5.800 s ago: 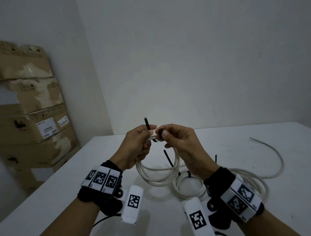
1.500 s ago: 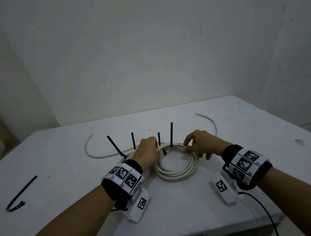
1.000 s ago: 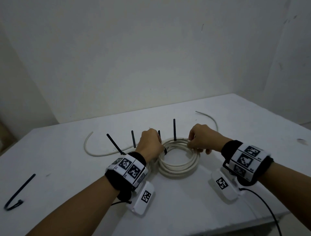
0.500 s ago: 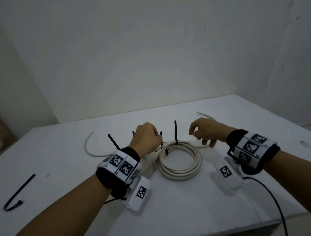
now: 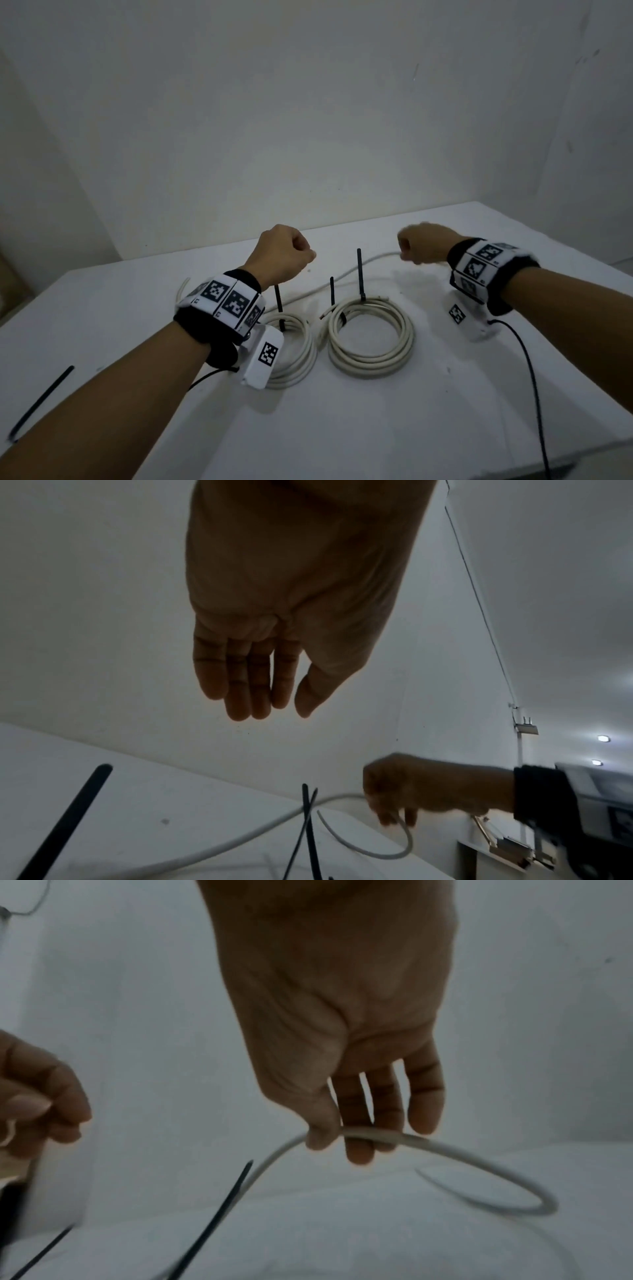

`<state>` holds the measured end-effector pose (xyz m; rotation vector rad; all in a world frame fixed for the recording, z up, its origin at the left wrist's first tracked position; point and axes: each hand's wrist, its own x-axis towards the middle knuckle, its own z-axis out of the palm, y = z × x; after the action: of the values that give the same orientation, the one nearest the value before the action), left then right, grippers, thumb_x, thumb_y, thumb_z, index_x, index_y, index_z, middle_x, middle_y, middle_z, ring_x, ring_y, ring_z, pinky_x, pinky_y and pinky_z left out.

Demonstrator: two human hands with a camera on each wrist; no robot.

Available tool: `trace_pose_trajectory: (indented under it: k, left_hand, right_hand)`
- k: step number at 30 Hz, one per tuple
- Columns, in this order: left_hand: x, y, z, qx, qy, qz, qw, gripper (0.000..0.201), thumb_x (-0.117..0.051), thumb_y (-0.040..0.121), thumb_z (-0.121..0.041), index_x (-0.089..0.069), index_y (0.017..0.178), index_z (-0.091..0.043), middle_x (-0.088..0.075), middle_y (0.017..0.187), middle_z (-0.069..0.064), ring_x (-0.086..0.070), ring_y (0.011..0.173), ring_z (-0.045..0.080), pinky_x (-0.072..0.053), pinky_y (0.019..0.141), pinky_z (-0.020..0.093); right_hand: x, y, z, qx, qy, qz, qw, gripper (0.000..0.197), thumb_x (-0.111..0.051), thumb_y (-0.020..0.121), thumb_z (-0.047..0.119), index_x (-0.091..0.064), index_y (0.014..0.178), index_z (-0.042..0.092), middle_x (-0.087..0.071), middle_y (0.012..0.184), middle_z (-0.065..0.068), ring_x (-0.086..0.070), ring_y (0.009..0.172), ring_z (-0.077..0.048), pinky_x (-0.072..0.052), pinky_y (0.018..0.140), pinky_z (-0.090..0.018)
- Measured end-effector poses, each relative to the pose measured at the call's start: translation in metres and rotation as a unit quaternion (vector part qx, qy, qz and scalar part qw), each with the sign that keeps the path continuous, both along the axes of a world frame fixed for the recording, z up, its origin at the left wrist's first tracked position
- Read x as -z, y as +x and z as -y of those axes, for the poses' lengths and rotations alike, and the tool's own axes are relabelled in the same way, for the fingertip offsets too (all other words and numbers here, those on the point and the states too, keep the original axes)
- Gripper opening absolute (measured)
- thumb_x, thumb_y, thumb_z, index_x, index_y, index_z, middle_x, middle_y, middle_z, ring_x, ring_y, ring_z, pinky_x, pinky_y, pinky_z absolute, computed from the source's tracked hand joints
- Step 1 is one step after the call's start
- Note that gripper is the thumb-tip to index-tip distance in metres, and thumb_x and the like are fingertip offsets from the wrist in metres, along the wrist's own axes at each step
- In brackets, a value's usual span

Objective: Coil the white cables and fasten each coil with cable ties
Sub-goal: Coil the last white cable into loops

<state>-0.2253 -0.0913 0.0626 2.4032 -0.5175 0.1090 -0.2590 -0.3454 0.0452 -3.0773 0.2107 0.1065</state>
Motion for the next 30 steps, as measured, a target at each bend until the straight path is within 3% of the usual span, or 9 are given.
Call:
trace_pose_trajectory:
  k: [3, 7, 12, 15, 17, 22, 26, 28, 30]
  left_hand:
    - [-0.011, 0.005, 0.005, 0.001, 0.0, 0.002, 1.0, 0.034, -0.068, 0.085, -0.027, -0.06, 0.114, -0.011, -0.061, 0.107, 0.002, -0.057, 0.091, 0.015, -0.043, 0.073, 0.023]
    - [-0.029, 0.014, 0.004, 0.003, -0.009, 0.024, 1.0, 0.057, -0.069, 0.085, -0.029, -0.046, 0.134, -0.012, -0.052, 0.132, 0.006, -0.053, 0.114, 0.021, -0.046, 0.094, 0.033]
    - [-0.054, 0.018, -0.005, 0.011, -0.06, 0.048, 0.997, 0.069, -0.063, 0.09, -0.031, -0.027, 0.147, -0.015, -0.038, 0.149, 0.009, -0.043, 0.131, 0.023, -0.037, 0.097, 0.029]
    - [-0.067, 0.023, -0.013, 0.017, -0.088, 0.064, 0.994, 0.045, -0.051, 0.097, -0.034, -0.043, 0.136, -0.013, -0.051, 0.138, 0.009, -0.048, 0.126, 0.023, -0.038, 0.097, 0.029]
    - [-0.072, 0.028, -0.021, 0.005, -0.142, 0.077, 0.987, 0.029, -0.043, 0.1, -0.032, -0.059, 0.114, -0.012, -0.064, 0.117, 0.009, -0.059, 0.107, 0.022, -0.045, 0.095, 0.033]
    - [-0.081, 0.039, -0.048, -0.053, -0.267, 0.079, 0.959, 0.034, -0.042, 0.1, -0.031, -0.057, 0.078, -0.011, -0.063, 0.064, 0.008, -0.057, 0.056, 0.019, -0.049, 0.063, 0.032]
    - [-0.09, 0.045, -0.077, -0.069, -0.322, 0.066, 0.942, 0.033, -0.045, 0.1, -0.03, -0.058, 0.08, -0.006, -0.049, 0.059, 0.006, -0.047, 0.051, 0.019, -0.052, 0.063, 0.036]
    - [-0.09, 0.047, -0.089, -0.075, -0.324, 0.058, 0.941, 0.033, -0.048, 0.099, -0.03, -0.061, 0.084, -0.004, -0.047, 0.059, 0.005, -0.046, 0.051, 0.019, -0.055, 0.064, 0.037]
    - [-0.089, 0.049, -0.099, -0.088, -0.326, 0.056, 0.94, 0.032, -0.049, 0.098, -0.031, -0.062, 0.083, -0.006, -0.047, 0.061, 0.006, -0.046, 0.053, 0.019, -0.056, 0.059, 0.034]
  right_hand:
    - [-0.036, 0.013, -0.003, 0.02, 0.018, 0.152, 0.988, 0.011, -0.054, 0.093, 0.022, -0.055, 0.086, 0.012, -0.064, 0.099, -0.013, -0.055, 0.081, -0.027, -0.043, 0.07, -0.031]
    - [-0.093, 0.018, -0.022, -0.026, 0.103, 0.24, 0.965, 0.009, -0.058, 0.091, 0.018, -0.058, 0.085, 0.011, -0.063, 0.092, -0.009, -0.058, 0.083, -0.027, -0.046, 0.071, -0.032]
    - [-0.149, 0.008, -0.062, -0.105, 0.179, 0.293, 0.933, 0.008, -0.057, 0.093, 0.019, -0.06, 0.088, 0.012, -0.065, 0.085, -0.006, -0.068, 0.074, -0.025, -0.059, 0.058, -0.033]
    - [-0.166, 0.004, -0.089, -0.134, 0.211, 0.31, 0.918, 0.008, -0.056, 0.094, 0.02, -0.058, 0.091, 0.014, -0.066, 0.083, -0.005, -0.069, 0.068, -0.018, -0.059, 0.052, -0.032]
    - [-0.172, 0.003, -0.105, -0.14, 0.22, 0.327, 0.908, 0.009, -0.055, 0.095, 0.021, -0.058, 0.093, 0.013, -0.066, 0.084, -0.005, -0.069, 0.067, -0.019, -0.059, 0.053, -0.034]
    - [-0.171, 0.009, -0.128, -0.158, 0.104, 0.314, 0.93, 0.012, -0.052, 0.096, 0.022, -0.053, 0.101, 0.011, -0.059, 0.087, -0.005, -0.06, 0.069, -0.023, -0.051, 0.057, -0.033]
    - [-0.156, 0.016, -0.128, -0.161, -0.058, 0.243, 0.955, 0.02, -0.05, 0.095, 0.025, -0.055, 0.079, 0.013, -0.059, 0.084, -0.007, -0.055, 0.075, -0.026, -0.041, 0.064, -0.031]
    - [-0.151, 0.017, -0.126, -0.128, -0.041, 0.186, 0.973, 0.027, -0.054, 0.093, 0.028, -0.054, 0.069, 0.016, -0.062, 0.076, -0.006, -0.056, 0.062, -0.023, -0.043, 0.056, -0.027]
    - [-0.146, 0.018, -0.126, -0.099, 0.006, 0.108, 0.989, 0.022, -0.058, 0.091, 0.028, -0.063, 0.077, 0.011, -0.064, 0.071, -0.005, -0.058, 0.056, -0.018, -0.045, 0.048, -0.025]
